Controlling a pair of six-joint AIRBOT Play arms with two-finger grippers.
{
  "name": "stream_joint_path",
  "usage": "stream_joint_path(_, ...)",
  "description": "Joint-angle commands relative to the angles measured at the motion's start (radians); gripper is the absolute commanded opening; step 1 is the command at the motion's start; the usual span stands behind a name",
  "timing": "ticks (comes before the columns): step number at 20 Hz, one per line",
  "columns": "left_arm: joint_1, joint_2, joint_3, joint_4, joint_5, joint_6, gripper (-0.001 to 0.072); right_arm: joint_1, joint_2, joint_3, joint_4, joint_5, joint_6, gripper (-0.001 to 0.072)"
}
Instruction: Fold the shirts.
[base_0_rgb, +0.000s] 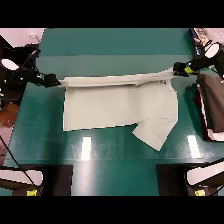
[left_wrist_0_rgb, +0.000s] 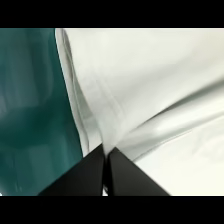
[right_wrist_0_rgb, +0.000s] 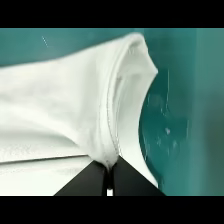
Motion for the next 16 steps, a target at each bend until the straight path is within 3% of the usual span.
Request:
stream_joint_path(1, 0.000, -0.032, -0.001, 0.034, -0.079, -0.029, 0.0024, 0.003, 0.000, -0.044, -0.006, 0.070, 0.012, 0.0017)
stream_joint_path(6, 0.000, -0.036, -0.001, 0.033, -0.090, -0.082, 0.0041, 0.029, 0.000, -0.080, -0.006, 0.082, 0.012, 0.0038)
stream_joint_path(8, 0.000, -0.036, -0.001, 0.033, -0.107, -0.101, 0.0480, 0.031, 0.000, -0.078, 0.020, 0.092, 0.012, 0.0296)
stream_joint_path(9, 0.000, -0.036, 0.000, 0.034, -0.112, -0.109, 0.0506, 0.031, 0.001, -0.078, 0.049, 0.105, 0.011, 0.0319)
stream_joint_path(14, 0.034, -0.027, 0.006, 0.074, -0.275, -0.143, 0.0506, -0.040, 0.039, -0.090, 0.169, 0.322, -0.071, 0.0319)
stream_joint_path(16, 0.058, 0.008, -0.017, 0.074, -0.318, -0.142, 0.0506, -0.076, 0.115, -0.163, 0.178, 0.341, -0.079, 0.0319)
